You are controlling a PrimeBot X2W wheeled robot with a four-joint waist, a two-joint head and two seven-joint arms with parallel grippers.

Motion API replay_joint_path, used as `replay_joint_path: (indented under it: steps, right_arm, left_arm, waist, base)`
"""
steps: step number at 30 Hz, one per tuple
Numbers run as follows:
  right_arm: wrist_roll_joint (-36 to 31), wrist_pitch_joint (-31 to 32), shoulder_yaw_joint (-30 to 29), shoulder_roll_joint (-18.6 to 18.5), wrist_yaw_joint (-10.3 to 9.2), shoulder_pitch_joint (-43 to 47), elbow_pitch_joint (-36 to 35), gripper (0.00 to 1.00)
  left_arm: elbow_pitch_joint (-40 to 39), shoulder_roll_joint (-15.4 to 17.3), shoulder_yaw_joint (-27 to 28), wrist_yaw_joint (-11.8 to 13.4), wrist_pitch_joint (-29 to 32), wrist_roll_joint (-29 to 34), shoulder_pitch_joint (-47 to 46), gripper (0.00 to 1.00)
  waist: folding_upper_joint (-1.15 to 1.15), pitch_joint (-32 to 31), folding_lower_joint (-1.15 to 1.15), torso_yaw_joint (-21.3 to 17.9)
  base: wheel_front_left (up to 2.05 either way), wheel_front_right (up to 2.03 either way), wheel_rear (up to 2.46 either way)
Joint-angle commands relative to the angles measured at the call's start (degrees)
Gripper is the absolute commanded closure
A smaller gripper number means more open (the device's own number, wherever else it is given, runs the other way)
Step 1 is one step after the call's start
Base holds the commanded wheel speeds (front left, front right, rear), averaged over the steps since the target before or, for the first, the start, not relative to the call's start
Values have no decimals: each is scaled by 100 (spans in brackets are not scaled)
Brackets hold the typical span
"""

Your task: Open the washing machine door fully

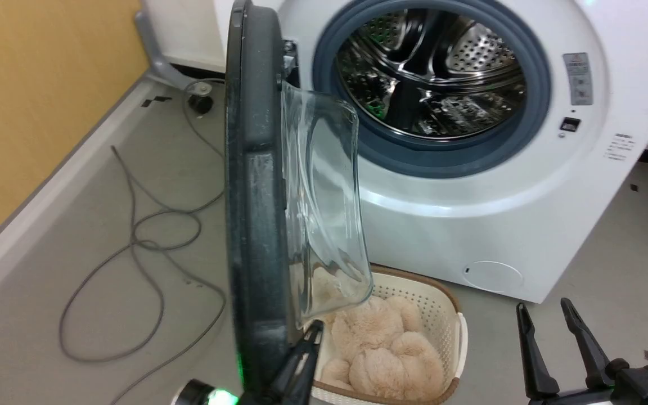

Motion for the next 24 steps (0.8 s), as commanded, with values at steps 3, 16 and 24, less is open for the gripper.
replay_joint_path:
  steps: [3, 16, 24]
  right_arm:
    - [9, -25, 4, 20, 5, 61, -38, 0]
    - [-79, -25, 33, 20, 5, -23, -75, 0]
    - [-196, -25, -25, 20, 5, -135, -102, 0]
  left_arm:
    - [-103, 103, 195, 135, -24, -5, 137, 100]
    - [-194, 529, 1421, 646, -24, -342, 261, 100]
    - [-85, 550, 2198, 921, -24, -590, 177, 100]
  waist:
    - [0, 51, 0, 153]
    - [0, 326, 0, 346]
    - [0, 580, 0, 279]
  base:
    - [0, 0, 0]
    - [0, 0, 0]
    - [0, 0, 0]
